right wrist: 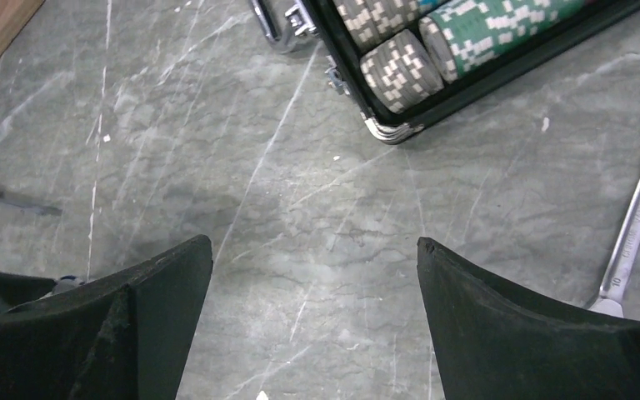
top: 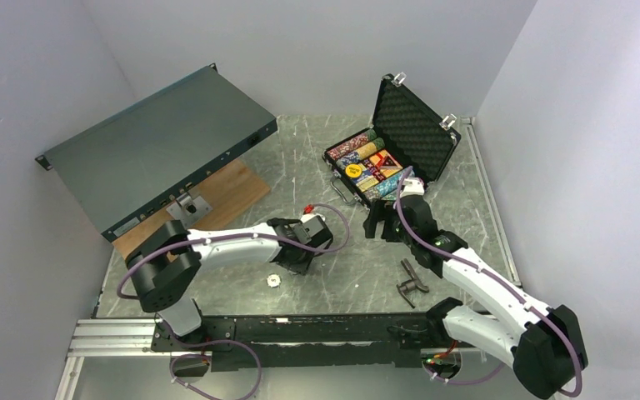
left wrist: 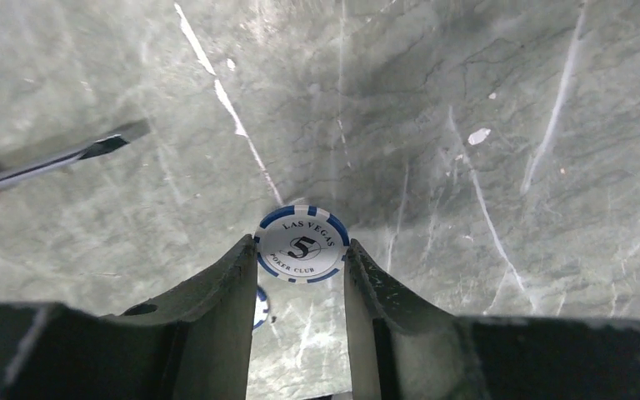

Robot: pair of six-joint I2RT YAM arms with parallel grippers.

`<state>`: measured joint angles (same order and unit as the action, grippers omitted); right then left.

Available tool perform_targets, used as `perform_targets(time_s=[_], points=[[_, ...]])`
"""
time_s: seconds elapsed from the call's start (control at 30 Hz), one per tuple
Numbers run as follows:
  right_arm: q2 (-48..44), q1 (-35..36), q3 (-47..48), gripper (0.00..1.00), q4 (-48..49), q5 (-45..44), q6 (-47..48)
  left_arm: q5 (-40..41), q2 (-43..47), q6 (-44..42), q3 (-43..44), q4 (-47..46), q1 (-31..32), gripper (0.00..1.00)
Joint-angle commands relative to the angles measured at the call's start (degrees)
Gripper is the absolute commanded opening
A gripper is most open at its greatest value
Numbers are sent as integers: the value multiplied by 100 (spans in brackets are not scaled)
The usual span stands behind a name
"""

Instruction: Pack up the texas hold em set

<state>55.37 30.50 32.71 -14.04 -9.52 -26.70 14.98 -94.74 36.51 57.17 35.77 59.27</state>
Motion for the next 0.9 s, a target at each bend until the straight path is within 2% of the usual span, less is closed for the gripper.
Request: perform_targets(time_s=[0.0, 0.1, 0.23, 0.43, 0.57, 0.87], points=[[-123, -417, -65, 94, 330, 475, -270, 500, 699, -517, 357, 120, -3, 27], [-22, -837, -8, 94, 376, 992, -345, 633, 1048, -903, 505, 28, -3, 27], [267, -989, 242, 94, 623, 1816, -464, 692, 1570, -1460, 528, -267, -5, 26], [1501, -975, 1181, 95, 765, 3933, -470, 541, 2119, -2386, 543, -589, -3, 19], [2253, -780, 1859, 92, 843, 5014, -622, 355, 2387, -2984, 543, -692, -3, 18], [2569, -184, 2590, 88, 671, 5154, -837, 184, 2686, -3185, 453, -709, -3, 18]])
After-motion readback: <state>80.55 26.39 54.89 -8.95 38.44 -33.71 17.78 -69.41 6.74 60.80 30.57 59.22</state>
